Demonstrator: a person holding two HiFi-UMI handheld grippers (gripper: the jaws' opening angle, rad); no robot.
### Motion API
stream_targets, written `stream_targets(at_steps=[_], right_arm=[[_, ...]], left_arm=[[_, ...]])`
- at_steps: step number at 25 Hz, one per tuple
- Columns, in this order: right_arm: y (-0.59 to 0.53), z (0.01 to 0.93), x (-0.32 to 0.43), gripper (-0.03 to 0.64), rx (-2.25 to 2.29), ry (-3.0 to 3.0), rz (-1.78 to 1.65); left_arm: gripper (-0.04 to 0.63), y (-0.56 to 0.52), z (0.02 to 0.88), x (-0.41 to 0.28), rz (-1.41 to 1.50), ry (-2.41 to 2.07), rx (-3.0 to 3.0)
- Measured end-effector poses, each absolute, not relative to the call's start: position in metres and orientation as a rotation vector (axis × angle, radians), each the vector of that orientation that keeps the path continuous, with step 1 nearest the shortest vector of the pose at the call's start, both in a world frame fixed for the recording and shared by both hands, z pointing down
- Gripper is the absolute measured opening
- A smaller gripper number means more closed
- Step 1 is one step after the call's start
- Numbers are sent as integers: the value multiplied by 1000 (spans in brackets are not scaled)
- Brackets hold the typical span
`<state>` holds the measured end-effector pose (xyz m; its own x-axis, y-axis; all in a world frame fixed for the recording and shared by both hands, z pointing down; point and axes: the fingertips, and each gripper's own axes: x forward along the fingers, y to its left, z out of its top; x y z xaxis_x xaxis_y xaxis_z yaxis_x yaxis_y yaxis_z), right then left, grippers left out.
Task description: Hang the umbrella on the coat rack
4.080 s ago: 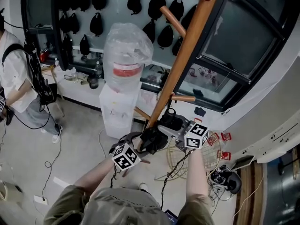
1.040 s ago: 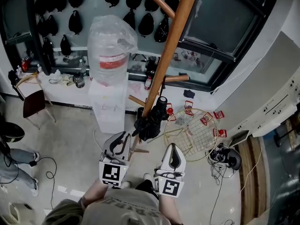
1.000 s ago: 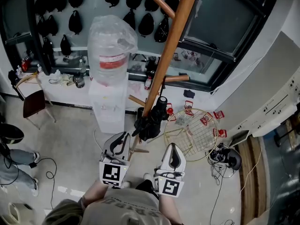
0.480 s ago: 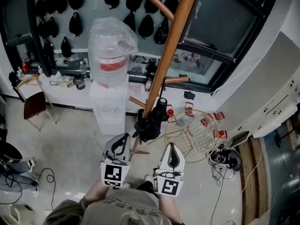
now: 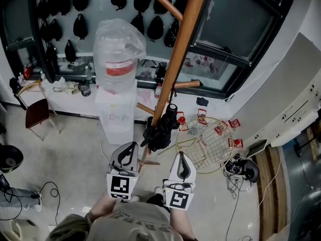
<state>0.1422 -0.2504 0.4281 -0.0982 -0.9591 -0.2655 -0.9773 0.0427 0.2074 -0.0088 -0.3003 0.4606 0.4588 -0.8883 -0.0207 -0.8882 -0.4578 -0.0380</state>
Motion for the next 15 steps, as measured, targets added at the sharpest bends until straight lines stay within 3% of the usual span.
stream_targets(at_steps=[15], right_arm=[[-250, 417, 142, -2, -2040, 2203, 524]], left_arm=[[11, -300, 457, -5, 0, 1612, -2638]])
